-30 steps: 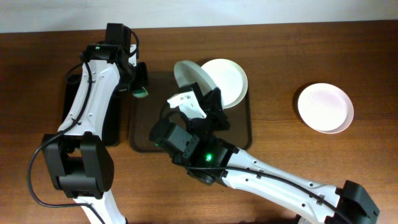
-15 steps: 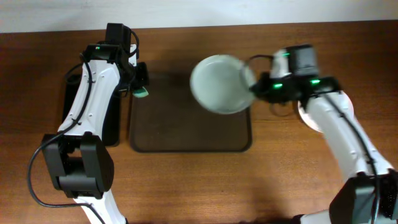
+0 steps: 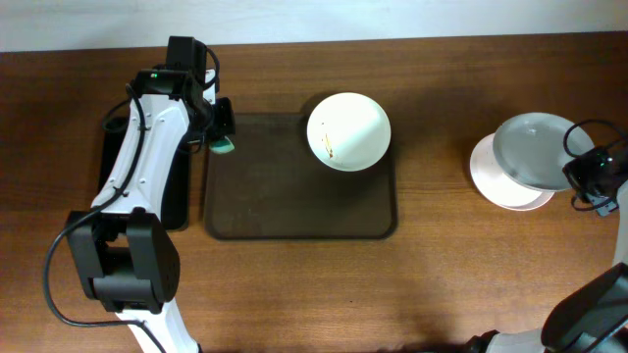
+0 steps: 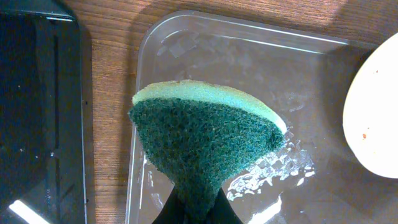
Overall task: Clean dirty plates on tray and stack at the side
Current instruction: 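Lower the pale green plate onto the pink plate and release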
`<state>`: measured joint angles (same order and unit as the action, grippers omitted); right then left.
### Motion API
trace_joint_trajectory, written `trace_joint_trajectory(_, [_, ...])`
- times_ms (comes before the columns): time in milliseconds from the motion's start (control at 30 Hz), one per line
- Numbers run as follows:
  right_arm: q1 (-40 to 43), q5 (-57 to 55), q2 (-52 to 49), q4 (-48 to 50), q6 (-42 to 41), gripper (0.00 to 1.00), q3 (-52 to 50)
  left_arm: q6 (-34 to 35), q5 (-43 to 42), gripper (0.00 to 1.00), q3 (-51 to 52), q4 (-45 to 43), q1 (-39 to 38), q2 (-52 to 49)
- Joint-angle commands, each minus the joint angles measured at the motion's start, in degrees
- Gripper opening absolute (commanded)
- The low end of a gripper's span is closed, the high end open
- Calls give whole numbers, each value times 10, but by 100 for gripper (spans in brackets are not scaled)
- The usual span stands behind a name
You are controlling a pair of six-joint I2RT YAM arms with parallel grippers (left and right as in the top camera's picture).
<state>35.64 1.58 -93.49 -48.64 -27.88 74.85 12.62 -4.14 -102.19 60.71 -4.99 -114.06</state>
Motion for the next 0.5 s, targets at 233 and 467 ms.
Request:
trace_joint_trajectory(233, [-45,-33,-136,19,15,29,2,-11,-6,1,5,-4,1,-5])
trace_joint_trajectory(467, [-118,90,-129,-67,116,66,97,-11,-6,1,5,-6,1,-5])
